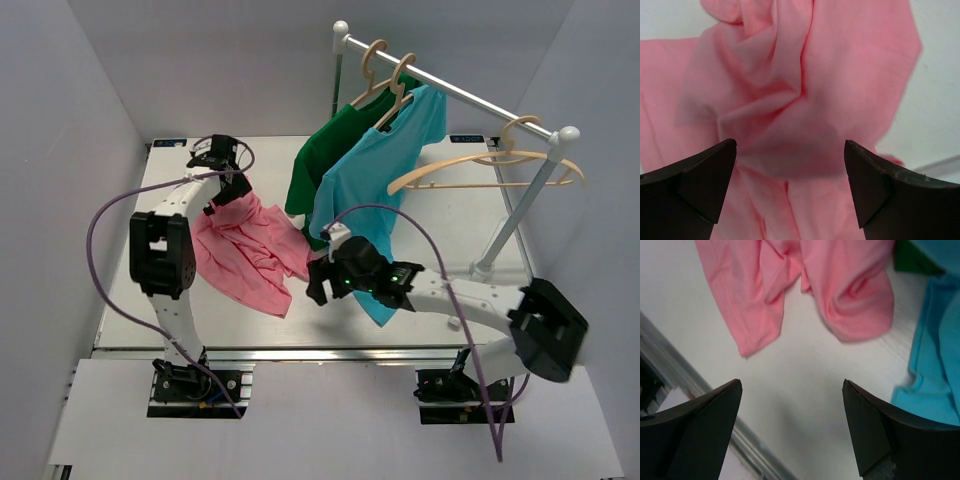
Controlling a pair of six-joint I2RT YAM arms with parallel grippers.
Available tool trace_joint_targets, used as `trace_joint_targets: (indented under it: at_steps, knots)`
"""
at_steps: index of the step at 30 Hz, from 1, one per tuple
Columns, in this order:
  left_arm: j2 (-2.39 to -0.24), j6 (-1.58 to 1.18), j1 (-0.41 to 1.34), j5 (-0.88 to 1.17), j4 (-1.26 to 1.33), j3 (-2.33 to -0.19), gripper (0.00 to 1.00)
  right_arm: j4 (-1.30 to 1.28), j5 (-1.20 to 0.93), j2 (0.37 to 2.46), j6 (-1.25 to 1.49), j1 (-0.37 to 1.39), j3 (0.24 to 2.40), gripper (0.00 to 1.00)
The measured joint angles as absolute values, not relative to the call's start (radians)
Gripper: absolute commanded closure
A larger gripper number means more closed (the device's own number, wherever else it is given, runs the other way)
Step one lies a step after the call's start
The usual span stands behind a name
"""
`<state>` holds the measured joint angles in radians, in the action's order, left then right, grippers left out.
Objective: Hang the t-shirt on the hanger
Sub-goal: Flatten out the T-shirt at the center of the board.
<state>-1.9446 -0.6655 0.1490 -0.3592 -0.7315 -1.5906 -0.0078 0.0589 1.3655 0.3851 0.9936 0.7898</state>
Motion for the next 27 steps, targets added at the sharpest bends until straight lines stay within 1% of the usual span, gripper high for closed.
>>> trace_joint_targets:
  at_steps: [1,3,4,5,6,8,9,10,13,16,17,18,19,20,21,24,27]
  knots:
    - [-1.990,-0.661,0.145,-0.358,-0.735,-1.617,0.03,-0.004,0.075,1.416,0.383,1.004,0.833,0.15]
    - [-2.069,-0.658,0.138,-0.356,-0.737,-1.652,0.13,0.010,0.112,1.513,0.378,1.016,0.913,0.17]
    - [-2.106,-0.654,0.134,-0.355,-0.739,-1.666,0.21,0.023,0.136,1.552,0.374,1.018,0.944,0.18]
    - [-2.138,-0.651,0.131,-0.354,-0.741,-1.676,0.39,0.032,0.163,1.592,0.371,1.021,0.974,0.20]
    - [-2.164,-0.656,0.129,-0.353,-0.742,-1.682,0.51,0.034,0.193,1.633,0.370,1.023,1.006,0.23]
    - [-2.188,-0.653,0.124,-0.342,-0.748,-1.706,0.74,0.033,0.261,1.712,0.371,1.024,1.071,0.24]
    - [-2.188,-0.654,0.121,-0.342,-0.747,-1.710,0.97,0.034,0.290,1.754,0.371,1.024,1.104,0.24]
    - [-2.186,-0.656,0.120,-0.341,-0.748,-1.711,1.00,0.038,0.313,1.794,0.370,1.024,1.135,0.25]
    - [-2.174,-0.653,0.117,-0.340,-0.733,-1.679,1.00,0.038,0.351,1.897,0.372,1.020,1.213,0.29]
    - [-2.120,-0.654,0.108,-0.339,-0.701,-1.596,1.00,0.041,0.380,1.964,0.386,1.013,1.250,0.39]
    - [-2.093,-0.654,0.105,-0.340,-0.699,-1.563,1.00,0.040,0.392,1.979,0.392,1.011,1.255,0.45]
    - [-2.067,-0.654,0.103,-0.340,-0.694,-1.535,1.00,0.040,0.400,1.989,0.396,1.008,1.257,0.60]
    - [-2.033,-0.653,0.100,-0.340,-0.692,-1.505,1.00,0.038,0.411,1.997,0.397,1.007,1.256,0.69]
    - [-1.999,-0.651,0.100,-0.340,-0.691,-1.478,1.00,0.035,0.422,2.001,0.406,1.006,1.256,0.91]
    - [-1.966,-0.650,0.099,-0.341,-0.691,-1.459,1.00,0.033,0.433,2.002,0.409,1.004,1.255,1.00]
    - [-1.846,-0.639,0.096,-0.342,-0.680,-1.402,1.00,0.037,0.454,1.983,0.416,1.003,1.237,1.00]
    - [-1.703,-0.616,0.095,-0.324,-0.668,-1.357,1.00,0.054,0.446,1.890,0.402,1.003,1.161,1.00]
